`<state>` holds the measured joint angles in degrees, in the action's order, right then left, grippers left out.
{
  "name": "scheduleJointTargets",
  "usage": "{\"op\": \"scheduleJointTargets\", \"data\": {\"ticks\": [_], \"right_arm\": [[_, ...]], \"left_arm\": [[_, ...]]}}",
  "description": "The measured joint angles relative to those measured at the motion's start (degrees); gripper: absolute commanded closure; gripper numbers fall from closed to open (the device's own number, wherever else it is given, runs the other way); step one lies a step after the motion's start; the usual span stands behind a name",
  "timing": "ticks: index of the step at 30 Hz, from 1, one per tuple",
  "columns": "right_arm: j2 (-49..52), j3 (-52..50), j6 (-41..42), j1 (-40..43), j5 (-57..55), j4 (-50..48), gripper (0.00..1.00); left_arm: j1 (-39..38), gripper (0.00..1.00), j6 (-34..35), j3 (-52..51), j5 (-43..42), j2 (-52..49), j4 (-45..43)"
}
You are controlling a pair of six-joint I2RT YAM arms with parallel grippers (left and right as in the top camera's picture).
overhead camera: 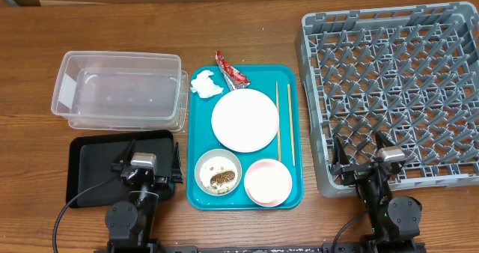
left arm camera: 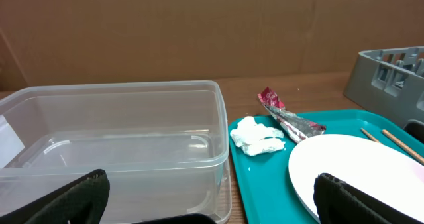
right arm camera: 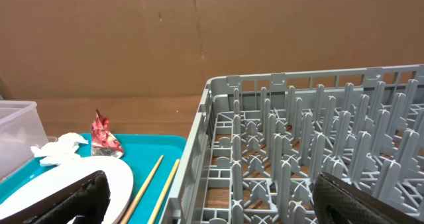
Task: Sort waste into correct bins and load items into the dishwasher
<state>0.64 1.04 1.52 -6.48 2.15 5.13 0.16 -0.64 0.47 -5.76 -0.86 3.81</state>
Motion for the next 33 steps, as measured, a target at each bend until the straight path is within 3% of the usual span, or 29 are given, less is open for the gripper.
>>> {"op": "scheduleJointTargets", "data": {"ticks": [26,33], "right_arm": [[0.0,0.0,0.0,0.0,-0.02,-0.04,0.0],[-0.02,0.0,0.02,0.0,-0.55,0.0,0.0]], "left_arm": [[0.0,0.0,0.0,0.0,0.07,0.0,-0.02],[-0.02,0.0,-0.02,0.0,5.46,0.0,0.31]]}}
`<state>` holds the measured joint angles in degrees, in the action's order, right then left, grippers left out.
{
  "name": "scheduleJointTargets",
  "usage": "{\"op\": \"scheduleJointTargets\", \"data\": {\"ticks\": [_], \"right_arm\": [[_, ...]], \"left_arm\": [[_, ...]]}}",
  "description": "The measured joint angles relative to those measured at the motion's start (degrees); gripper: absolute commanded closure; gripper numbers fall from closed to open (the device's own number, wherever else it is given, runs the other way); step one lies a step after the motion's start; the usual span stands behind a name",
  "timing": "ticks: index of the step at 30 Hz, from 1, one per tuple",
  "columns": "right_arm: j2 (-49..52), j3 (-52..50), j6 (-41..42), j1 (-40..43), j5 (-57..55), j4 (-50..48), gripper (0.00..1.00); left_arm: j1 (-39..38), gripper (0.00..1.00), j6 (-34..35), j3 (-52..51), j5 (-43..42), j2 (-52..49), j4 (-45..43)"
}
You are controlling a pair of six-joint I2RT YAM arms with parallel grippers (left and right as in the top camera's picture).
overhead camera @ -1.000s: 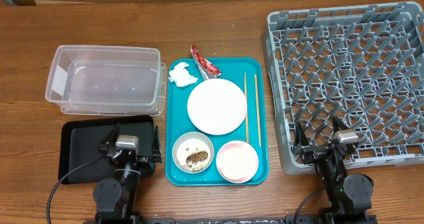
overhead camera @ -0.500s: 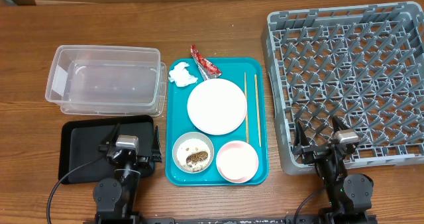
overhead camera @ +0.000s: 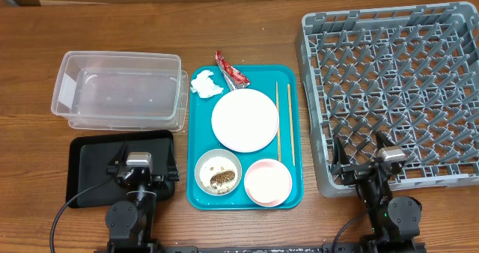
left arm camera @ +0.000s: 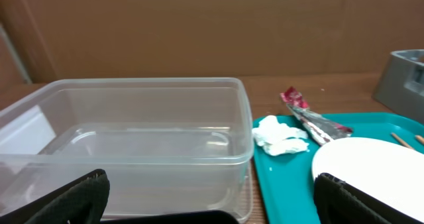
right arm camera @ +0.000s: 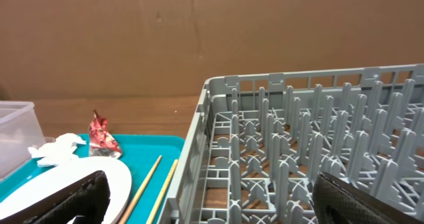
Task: Sort waste into correct bins and load items into the dishwasher
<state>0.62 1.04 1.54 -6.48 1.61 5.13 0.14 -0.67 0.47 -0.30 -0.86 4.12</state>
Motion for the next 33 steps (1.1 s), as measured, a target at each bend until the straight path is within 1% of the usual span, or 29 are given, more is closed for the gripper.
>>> {"op": "scheduleJointTargets", "data": {"ticks": [4,7,10,13,16,18,21,24,29,33], "right_arm": [[0.0,0.0,0.0,0.0,0.0,-0.04,0.0],[0.02,0.0,-0.02,0.0,1.2,-0.72,0.0],[0.0,0.0,-0.02,0.0,3.08,-1.62,0.0],[0.0,0.09,0.02,0.0,5.84,-1.64,0.0],[0.02,2.03,1.33,0.0,8.28,1.73,0.0],[0.48,5.33,2.56,0.0,9.14,5.29,0.0],[2.93,13.03,3.41,0.0,10.21,11.87,0.0],[8.33,22.58,4.02,0.0,10.71,18.01,0.0],[21.92,39.23,4.39,0.0,11.19,29.16,0.0],[33.86,51.32,4.52,-0.04,11.93,36.83,0.0]], "left_arm": [[0.02,0.0,1.18,0.0,-0.63,0.0,-0.2],[0.02,0.0,5.14,0.0,-4.0,0.0,-1.25],[0.02,0.0,9.79,0.0,-8.35,0.0,-5.14],[0.02,0.0,12.9,0.0,-12.46,0.0,-7.54],[0.02,0.0,15.39,0.5,-15.82,0.0,-7.91],[0.02,0.0,16.02,2.51,-17.14,-0.17,-5.55],[0.02,0.0,16.15,9.44,-18.43,-2.49,-1.07],[0.02,0.0,15.65,20.09,-19.06,-8.09,4.61],[0.02,0.0,15.39,38.91,-20.83,-23.12,17.07],[0.02,0.0,15.34,51.95,-26.49,-36.57,24.33]]}}
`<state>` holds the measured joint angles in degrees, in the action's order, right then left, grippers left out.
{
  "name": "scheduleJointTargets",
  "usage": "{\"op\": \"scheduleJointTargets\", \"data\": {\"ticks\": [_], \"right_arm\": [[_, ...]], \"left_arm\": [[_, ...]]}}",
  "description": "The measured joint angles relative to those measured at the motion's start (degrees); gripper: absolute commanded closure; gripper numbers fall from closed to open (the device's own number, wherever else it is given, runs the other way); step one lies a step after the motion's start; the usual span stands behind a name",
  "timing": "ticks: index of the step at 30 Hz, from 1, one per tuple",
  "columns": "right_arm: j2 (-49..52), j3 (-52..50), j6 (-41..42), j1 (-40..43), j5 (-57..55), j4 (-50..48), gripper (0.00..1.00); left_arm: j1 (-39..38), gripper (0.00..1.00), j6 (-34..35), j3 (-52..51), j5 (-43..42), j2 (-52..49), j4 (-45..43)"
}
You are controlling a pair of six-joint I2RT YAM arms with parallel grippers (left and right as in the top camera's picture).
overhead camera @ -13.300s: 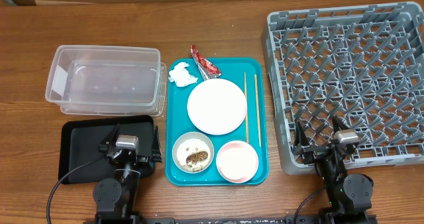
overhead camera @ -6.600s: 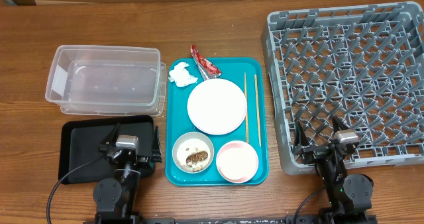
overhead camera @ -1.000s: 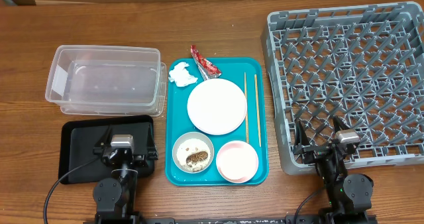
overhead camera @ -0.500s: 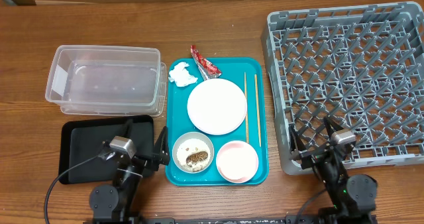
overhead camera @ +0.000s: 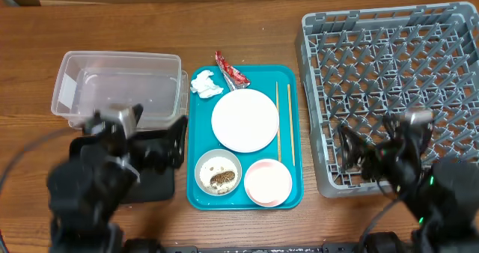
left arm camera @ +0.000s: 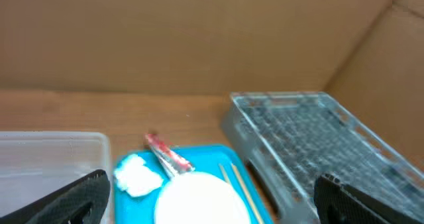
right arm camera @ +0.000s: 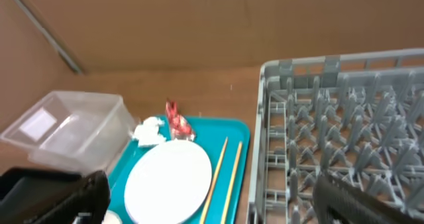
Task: Sort waste into correct bins and load items into the dishwasher
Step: 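Grasp the white cup from the pink bowl with the left gripper and lift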
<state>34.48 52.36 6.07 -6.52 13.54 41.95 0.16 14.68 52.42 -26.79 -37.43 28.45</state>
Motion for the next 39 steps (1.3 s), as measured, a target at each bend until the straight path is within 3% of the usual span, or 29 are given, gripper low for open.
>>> {"op": "scheduleJointTargets", "data": {"ticks": [4,8,12,18,22,26,32,39], "right_arm": [[8.09,6.95,0.7,0.0,1.77,4.7,0.0],[12.31,7.82,1.9,0.0,6.1,7.67,0.0],[14.19,7.82,2.78,0.0,8.2,7.93,0.0],[15.04,7.87,9.27,0.0,1.75,7.74,0.0],[15.67,7.87,13.77,0.0,-3.04,7.41,0.0],[16.74,7.87,16.22,0.0,-5.31,6.93,0.0],[18.64,7.87,17.49,0.02,-6.54,7.23,0.0],[19.39,7.87,17.92,0.0,-6.58,7.26,0.0]], "left_arm": [[0.0,0.0,0.31,8.2,-8.44,-9.64,0.42],[0.09,0.0,1.75,9.75,-18.84,-15.13,-3.58],[-2.01,0.0,2.08,10.01,-22.58,-19.02,2.47],[-17.81,0.0,1.46,9.99,-7.96,-22.67,16.41],[-31.5,0.0,1.44,9.99,3.63,-24.74,19.06],[-40.24,0.03,1.49,9.99,10.73,-28.02,19.93],[-45.97,0.18,4.63,10.05,20.31,-36.83,23.89],[-46.21,0.44,7.08,10.05,21.7,-46.9,23.91]]}}
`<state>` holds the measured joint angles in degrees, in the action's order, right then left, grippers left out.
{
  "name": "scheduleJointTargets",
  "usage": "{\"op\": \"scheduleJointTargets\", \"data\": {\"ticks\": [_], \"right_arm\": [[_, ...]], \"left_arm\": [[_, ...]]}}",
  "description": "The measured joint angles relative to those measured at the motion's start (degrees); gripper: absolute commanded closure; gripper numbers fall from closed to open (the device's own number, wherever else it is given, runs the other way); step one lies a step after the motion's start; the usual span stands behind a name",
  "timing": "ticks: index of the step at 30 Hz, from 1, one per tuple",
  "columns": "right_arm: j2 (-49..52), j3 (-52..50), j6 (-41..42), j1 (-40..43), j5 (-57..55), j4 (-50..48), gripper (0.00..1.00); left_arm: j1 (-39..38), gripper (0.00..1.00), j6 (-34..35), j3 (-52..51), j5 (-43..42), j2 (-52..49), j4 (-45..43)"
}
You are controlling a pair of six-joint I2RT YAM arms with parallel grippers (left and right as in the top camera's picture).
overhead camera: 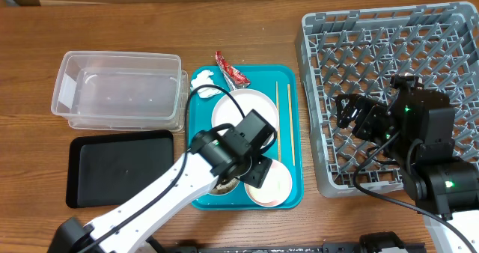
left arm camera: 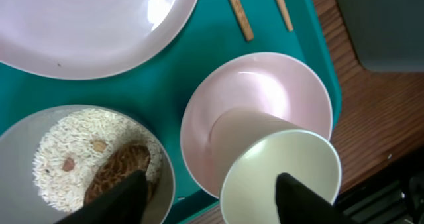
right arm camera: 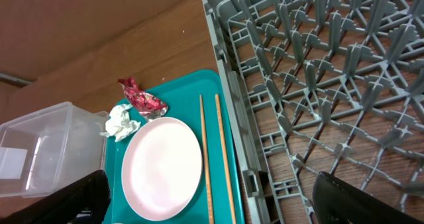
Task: Sort waste into correct bins and load items into the dishwasher
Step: 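Grasp the white cup from the pink bowl with the left gripper and lift, then pass the white cup from the left gripper to the right gripper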
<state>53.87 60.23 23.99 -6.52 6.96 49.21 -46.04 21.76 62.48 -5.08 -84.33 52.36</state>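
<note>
A teal tray (overhead camera: pixel 198 111) holds a white plate (left arm camera: pixel 86 25), two chopsticks (left arm camera: pixel 238 12), a grey bowl of rice and brown scraps (left arm camera: pixel 73 158), and a pink cup (left arm camera: pixel 278 171) standing on a pink saucer (left arm camera: pixel 258 91). A red wrapper (right arm camera: pixel 140 98) and a white tissue (right arm camera: pixel 119 121) lie at its far end. My left gripper (left arm camera: pixel 209 187) hangs open just above the bowl and cup, holding nothing. My right gripper (right arm camera: pixel 209 191) is open over the front left of the grey dish rack (overhead camera: pixel 397 81).
A clear plastic bin (overhead camera: pixel 116 88) stands left of the tray, with a black tray (overhead camera: pixel 120 167) in front of it. My left arm crosses the tray's near half and hides most of the bowl in the overhead view. A cable runs over the tissue.
My left arm was lifted over the black tray; it now reaches across the teal tray, gripper pointing down over bowl and cup. My right gripper now sits further in over the rack. Nothing was grasped.
Both grippers first rested low at the table's front, left by the black tray, right at the rack's front edge. The left then turned slightly left. Then both stood lifted and open. Now the left is over the bowl and cup, the right over the rack.
</note>
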Motion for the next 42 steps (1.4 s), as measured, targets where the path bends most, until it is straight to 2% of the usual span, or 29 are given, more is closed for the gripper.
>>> {"op": "scheduleJointTargets", "data": {"ticks": [4,9,12,20,26,30,35,38,42], "right_arm": [[0.0,0.0,0.0,0.0,-0.04,-0.02,0.0],[0.0,0.0,-0.02,0.0,-0.17,-0.02,0.0],[0.0,0.0,-0.02,0.0,-0.17,-0.02,0.0],[0.0,0.0,-0.04,0.0,-0.35,0.17,0.0],[0.0,0.0,0.02,0.0,-0.26,0.55,0.0],[0.0,0.0,-1.09,0.0,4.13,-0.96,0.0],[0.07,0.0,-4.68,0.0,19.02,-9.88,0.0],[0.22,0.02,-5.73,0.0,31.26,-18.73,0.04],[1.42,0.24,-4.48,-0.52,44.13,-27.34,0.08]], "left_arm": [[-0.13,0.48,0.61,0.0,-0.7,-3.28,0.0],[-0.98,0.72,0.94,0.0,-0.92,-6.71,-0.07],[-1.75,0.94,1.31,0.0,-1.01,-7.54,-0.48],[-0.85,0.96,2.01,3.54,-1.51,-6.91,2.86],[8.07,0.96,2.03,9.44,-4.59,-0.2,5.95],[20.24,0.96,-0.81,10.78,-17.57,5.01,1.7],[33.97,0.96,-6.01,11.08,-42.42,5.53,-1.6],[38.62,0.96,-8.87,11.08,-56.61,5.14,-1.66],[39.82,0.96,-10.51,11.08,-68.28,5.14,-3.5]]}}
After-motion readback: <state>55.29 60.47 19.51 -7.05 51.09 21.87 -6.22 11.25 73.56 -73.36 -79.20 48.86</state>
